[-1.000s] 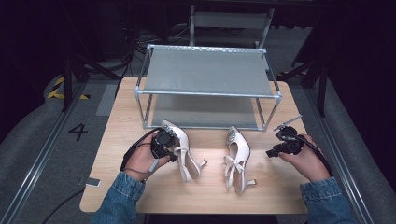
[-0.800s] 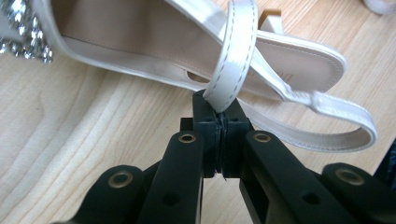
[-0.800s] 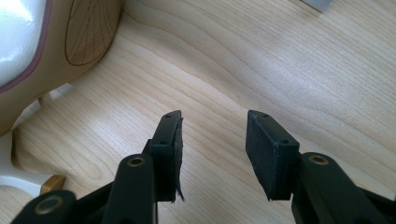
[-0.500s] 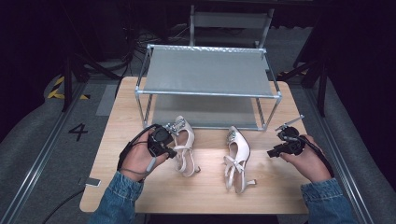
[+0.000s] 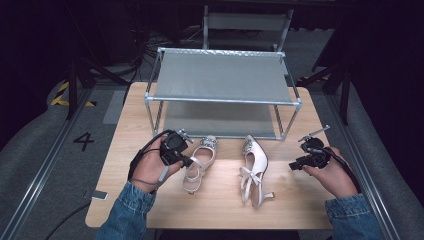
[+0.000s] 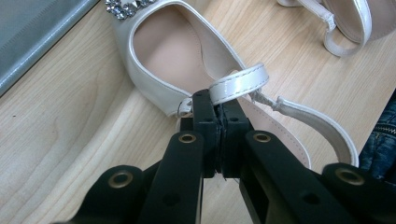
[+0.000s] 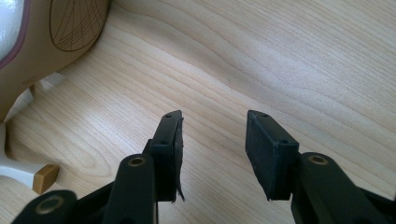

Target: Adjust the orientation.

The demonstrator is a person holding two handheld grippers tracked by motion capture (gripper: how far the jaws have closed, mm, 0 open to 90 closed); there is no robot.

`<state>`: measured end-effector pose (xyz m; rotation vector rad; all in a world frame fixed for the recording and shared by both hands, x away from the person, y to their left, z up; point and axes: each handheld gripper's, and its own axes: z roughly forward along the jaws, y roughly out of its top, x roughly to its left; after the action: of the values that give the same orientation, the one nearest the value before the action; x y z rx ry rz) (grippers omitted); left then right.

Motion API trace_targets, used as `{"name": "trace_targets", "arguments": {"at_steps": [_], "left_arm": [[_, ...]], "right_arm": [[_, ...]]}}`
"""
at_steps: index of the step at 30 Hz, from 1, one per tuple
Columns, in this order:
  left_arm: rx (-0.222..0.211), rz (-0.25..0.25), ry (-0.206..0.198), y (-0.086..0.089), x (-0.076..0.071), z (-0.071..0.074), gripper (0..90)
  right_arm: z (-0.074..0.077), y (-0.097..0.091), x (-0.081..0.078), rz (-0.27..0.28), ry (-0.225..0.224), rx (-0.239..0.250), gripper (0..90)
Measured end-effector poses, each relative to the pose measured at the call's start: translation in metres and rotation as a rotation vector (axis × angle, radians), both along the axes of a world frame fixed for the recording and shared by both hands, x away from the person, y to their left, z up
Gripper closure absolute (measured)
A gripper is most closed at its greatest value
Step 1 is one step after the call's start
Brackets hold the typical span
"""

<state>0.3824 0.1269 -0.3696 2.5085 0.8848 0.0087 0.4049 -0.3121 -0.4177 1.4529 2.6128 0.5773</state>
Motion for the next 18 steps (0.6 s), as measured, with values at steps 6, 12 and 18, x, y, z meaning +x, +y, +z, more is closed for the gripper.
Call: {"name": "trace_targets", "arguments": {"at_steps": [6,12,18], "left_arm": [[-0.100,0.026,-0.003,-0.003,0.001,0.003,67.8],[-0.140,0.039,-0.033,-0.011,0.001,0.003,55.8],[-0.157,0.071,-0.004,-0.028,0.004,-0.007,54.8]], "right_arm": [[-0.002,-0.002,-0.002,-0.005,0.002,0.000,57.4],[-0.003,-0.006,-0.004,-0.016,0.003,0.002,57.0],[-0.005,-0.008,-0.006,-0.027,0.011,-0.001,56.6]]}}
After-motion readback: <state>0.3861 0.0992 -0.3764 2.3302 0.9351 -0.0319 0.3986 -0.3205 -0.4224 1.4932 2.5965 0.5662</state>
